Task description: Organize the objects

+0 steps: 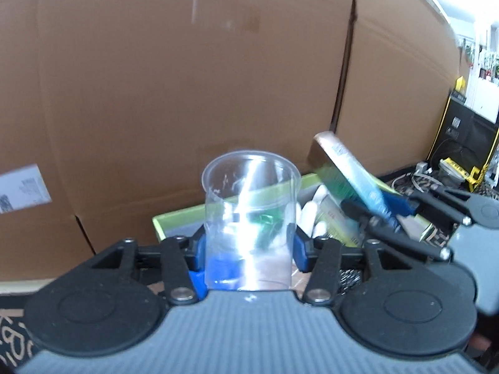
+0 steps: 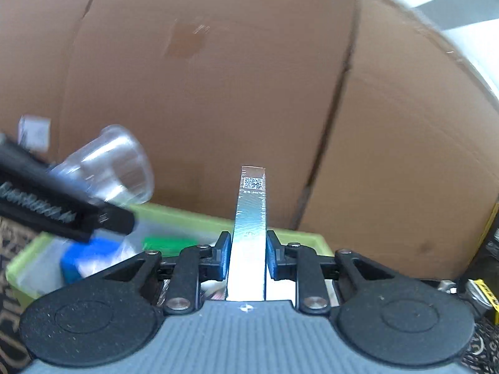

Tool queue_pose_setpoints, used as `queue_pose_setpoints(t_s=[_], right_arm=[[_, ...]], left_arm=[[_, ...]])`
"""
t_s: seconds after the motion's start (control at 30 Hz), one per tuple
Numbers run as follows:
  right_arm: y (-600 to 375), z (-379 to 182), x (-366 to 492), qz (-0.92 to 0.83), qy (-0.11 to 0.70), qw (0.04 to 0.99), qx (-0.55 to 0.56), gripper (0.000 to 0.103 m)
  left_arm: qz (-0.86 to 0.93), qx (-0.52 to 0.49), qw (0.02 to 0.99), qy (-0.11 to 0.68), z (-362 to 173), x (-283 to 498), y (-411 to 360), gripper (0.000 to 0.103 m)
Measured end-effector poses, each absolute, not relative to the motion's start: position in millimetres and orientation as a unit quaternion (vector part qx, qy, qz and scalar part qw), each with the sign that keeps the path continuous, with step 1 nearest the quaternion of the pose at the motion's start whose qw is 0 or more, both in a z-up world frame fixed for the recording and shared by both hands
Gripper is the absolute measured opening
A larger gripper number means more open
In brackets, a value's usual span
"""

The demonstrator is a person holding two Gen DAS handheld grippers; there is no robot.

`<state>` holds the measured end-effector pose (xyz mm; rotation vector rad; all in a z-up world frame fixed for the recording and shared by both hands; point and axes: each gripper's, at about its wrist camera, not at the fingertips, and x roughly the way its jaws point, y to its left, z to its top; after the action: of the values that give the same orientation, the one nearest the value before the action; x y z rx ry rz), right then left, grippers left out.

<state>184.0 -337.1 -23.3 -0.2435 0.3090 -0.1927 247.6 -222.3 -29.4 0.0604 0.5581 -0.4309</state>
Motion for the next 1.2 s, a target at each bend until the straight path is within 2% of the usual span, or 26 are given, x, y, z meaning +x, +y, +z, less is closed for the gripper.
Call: queue_pose_setpoints(t_s=[0.03, 0.1, 0.13, 0.17, 0.23, 0.33, 0.4, 0.47, 0.6, 0.7, 0.73, 0.77, 0.8, 0.83, 0.87, 0.93, 1.03, 1.2], right_arm=[[-335.6, -26.4, 178.8, -0.087, 0.15, 0.978, -0.117, 0.028], [-336.8, -26.9, 165.5, -0.08, 0.138, 0.983, -0.093, 0.046], [-339.5, -25.6, 159.4, -0.078, 0.13, 0.985, -0.075, 0.057], [-342.4, -23.2, 153.0, -0.074, 0.125, 0.988, -0.057, 0.057], [-347.4, -18.7, 143.8, -0.068, 0.119, 0.99, -0.027, 0.055], [-345.6, -13.7, 133.2, -0.074, 0.115, 0.991, 0.008, 0.035], [-347.8, -13.1, 136.2, -0.08, 0.118, 0.99, 0.015, 0.033], [-346.8, -16.8, 143.8, -0.084, 0.138, 0.987, 0.014, 0.021], [-336.3, -32.4, 149.5, -0.076, 0.17, 0.983, -0.004, 0.021], [-332.0, -26.4, 133.0, -0.069, 0.151, 0.986, -0.002, 0.022], [-330.9, -20.7, 124.4, -0.067, 0.142, 0.988, 0.003, 0.03], [-330.5, -15.8, 116.1, -0.068, 0.133, 0.989, 0.005, 0.048], [-328.2, -11.2, 105.1, -0.073, 0.123, 0.99, 0.008, 0.06], [-325.5, -5.9, 96.7, -0.082, 0.115, 0.99, 0.009, 0.079], [-322.1, -1.0, 86.4, -0.092, 0.11, 0.99, 0.008, 0.086], [-316.7, 6.4, 69.3, -0.098, 0.116, 0.988, 0.004, 0.087], [-308.0, 7.7, 44.0, -0.098, 0.139, 0.985, 0.006, 0.099], [-294.0, -6.8, 4.8, -0.111, 0.16, 0.981, 0.022, 0.1]], left_arm=[[-0.209, 0.031, 0.938, 0.276, -34.4, 248.2, -221.3, 0.065], [-0.201, 0.033, 0.941, 0.272, -42.3, 246.1, -216.2, 0.075], [-0.202, 0.031, 0.942, 0.266, -44.5, 244.4, -213.0, 0.076], [-0.205, 0.03, 0.943, 0.259, -45.1, 242.2, -210.5, 0.079], [-0.192, 0.026, 0.948, 0.252, -43.4, 238.2, -206.0, 0.095], [-0.186, 0.013, 0.953, 0.237, -38.8, 235.6, -196.0, 0.103], [-0.182, 0.001, 0.955, 0.234, -35.6, 233.8, -191.7, 0.103], [-0.18, -0.006, 0.955, 0.237, -33.8, 232.7, -189.8, 0.103], [-0.17, -0.01, 0.955, 0.244, -32.3, 231.9, -184.1, 0.103], [-0.169, -0.014, 0.955, 0.242, -26.9, 219.5, -173.3, 0.103], [-0.171, -0.016, 0.956, 0.238, -24.6, 213.9, -169.9, 0.103], [-0.173, -0.015, 0.957, 0.234, -21.9, 207.5, -168.2, 0.103], [-0.174, -0.015, 0.958, 0.229, -19.5, 200.6, -165.6, 0.103], [-0.174, -0.015, 0.959, 0.225, -16.8, 192.5, -163.1, 0.103], [-0.173, -0.014, 0.96, 0.221, -14.6, 184.3, -161.0, 0.103], [-0.166, -0.007, 0.962, 0.218, -12.2, 167.3, -158.0, 0.103], [-0.154, 0.008, 0.962, 0.224, -10.8, 139.2, -156.8, 0.103], [-0.14, 0.018, 0.962, 0.233, -20.5, 92.5, -153.2, 0.103]])
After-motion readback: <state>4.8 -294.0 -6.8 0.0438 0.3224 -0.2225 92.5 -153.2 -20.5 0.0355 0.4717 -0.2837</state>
